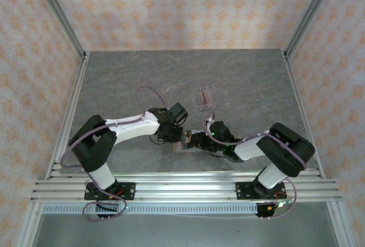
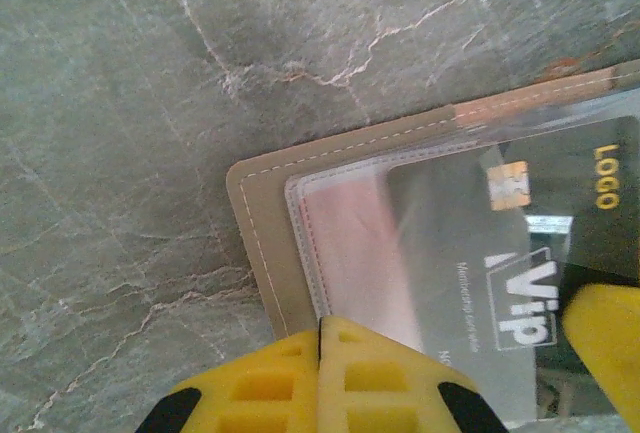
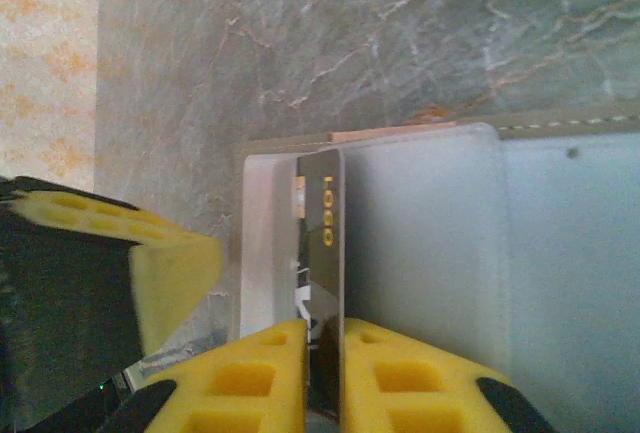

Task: Put the credit cards into the card holder
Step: Insert the credit card into the card slot.

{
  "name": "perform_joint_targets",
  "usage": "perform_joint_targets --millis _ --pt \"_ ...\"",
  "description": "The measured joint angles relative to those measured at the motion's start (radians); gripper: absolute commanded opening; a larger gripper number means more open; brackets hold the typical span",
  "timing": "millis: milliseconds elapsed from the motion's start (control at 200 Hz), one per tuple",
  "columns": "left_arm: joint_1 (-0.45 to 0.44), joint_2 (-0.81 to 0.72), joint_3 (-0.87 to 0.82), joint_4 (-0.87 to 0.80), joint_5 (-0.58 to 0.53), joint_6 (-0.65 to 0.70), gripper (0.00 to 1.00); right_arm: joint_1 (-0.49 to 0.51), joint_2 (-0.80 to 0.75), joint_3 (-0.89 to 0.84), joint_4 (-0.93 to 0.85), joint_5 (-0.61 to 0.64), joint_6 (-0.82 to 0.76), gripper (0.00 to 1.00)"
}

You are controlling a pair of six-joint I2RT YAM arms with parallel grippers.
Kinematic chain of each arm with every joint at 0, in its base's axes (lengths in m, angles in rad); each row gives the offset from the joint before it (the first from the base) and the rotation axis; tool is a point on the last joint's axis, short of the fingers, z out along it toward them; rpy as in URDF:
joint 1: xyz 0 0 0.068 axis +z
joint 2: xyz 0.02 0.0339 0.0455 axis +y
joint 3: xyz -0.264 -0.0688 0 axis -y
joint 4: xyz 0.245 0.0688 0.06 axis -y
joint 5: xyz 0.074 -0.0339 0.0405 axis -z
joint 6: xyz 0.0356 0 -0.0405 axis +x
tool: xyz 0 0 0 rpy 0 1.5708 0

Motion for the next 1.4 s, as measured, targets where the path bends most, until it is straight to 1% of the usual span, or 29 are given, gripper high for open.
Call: perform_joint_targets --millis 285,445,530,636,781,906,1161,1401 --pt "0.000 0.005 -0.035 0.036 0.000 0.000 0.00 0.004 -0.048 0.037 -0.134 0.012 -0.032 0.28" --pt "0.000 0.011 -0.043 0.052 0.000 0.000 0.00 0.004 -0.113 0.071 -0.306 0.054 -0.070 0.29" --pt "0.000 0.011 -0.047 0.058 0.000 0.000 0.00 0.004 -0.138 0.092 -0.395 0.074 -0.093 0.27" --pt "0.000 0.011 -0.047 0.060 0.000 0.000 0.00 0.004 -0.140 0.117 -0.465 0.082 -0.114 0.21" --pt "0.000 0.011 -0.049 0.063 0.001 0.000 0.00 0.004 -0.138 0.145 -0.521 0.083 -0.130 0.19" --pt "0.000 0.009 -0.055 0.070 0.003 0.000 0.00 0.004 -0.138 0.164 -0.554 0.088 -0.138 0.14" --pt "0.000 0.002 -0.066 0.084 0.003 -0.001 0.00 0.004 -0.135 0.204 -0.605 0.098 -0.154 0.14" --pt "0.000 -0.001 -0.071 0.089 0.003 -0.001 0.00 0.004 -0.083 0.236 -0.610 0.098 -0.163 0.13"
